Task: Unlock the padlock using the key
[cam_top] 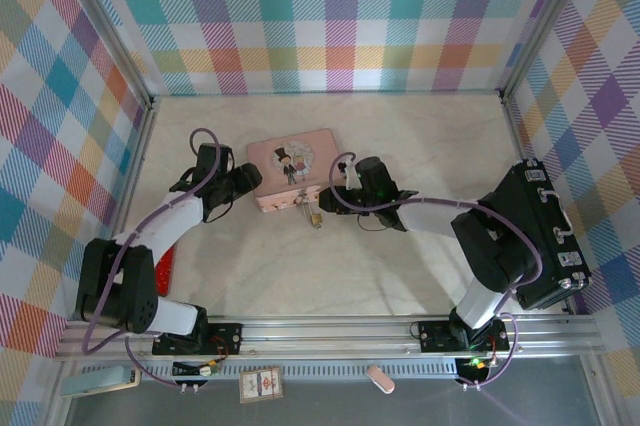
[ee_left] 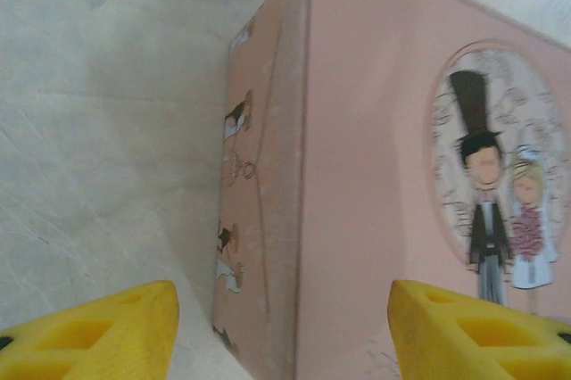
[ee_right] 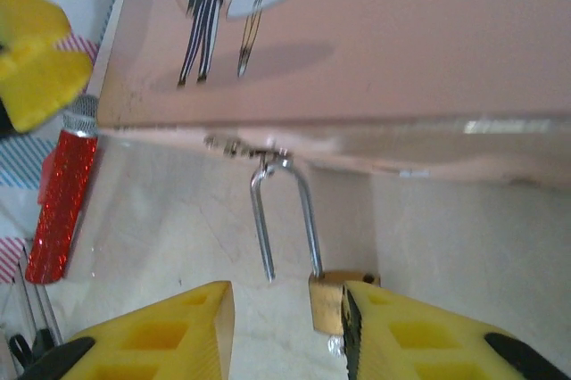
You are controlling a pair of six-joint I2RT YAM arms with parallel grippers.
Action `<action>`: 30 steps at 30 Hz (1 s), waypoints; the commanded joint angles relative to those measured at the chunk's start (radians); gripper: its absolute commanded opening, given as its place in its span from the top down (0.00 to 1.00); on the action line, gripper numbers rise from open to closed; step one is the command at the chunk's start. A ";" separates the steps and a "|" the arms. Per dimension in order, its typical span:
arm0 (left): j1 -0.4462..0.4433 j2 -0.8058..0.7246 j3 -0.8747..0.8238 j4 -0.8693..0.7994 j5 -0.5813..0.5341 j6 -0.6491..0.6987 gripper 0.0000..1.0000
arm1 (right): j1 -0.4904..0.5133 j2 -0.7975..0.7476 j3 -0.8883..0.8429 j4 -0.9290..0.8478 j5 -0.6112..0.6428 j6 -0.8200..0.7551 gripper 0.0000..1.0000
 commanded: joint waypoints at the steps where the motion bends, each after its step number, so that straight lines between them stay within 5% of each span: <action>1: 0.013 0.034 0.025 0.039 0.105 0.013 0.38 | 0.003 0.036 0.038 -0.041 -0.006 0.024 0.62; 16: -0.006 0.115 -0.019 0.089 0.123 -0.006 0.44 | -0.001 0.156 0.177 -0.160 -0.089 -0.012 0.59; 25: -0.085 0.014 -0.153 0.103 -0.020 -0.061 0.46 | -0.067 0.216 0.326 -0.328 -0.102 -0.128 0.55; 30: -0.205 -0.007 -0.185 0.095 -0.115 -0.134 0.47 | -0.081 0.260 0.452 -0.471 -0.100 -0.215 0.54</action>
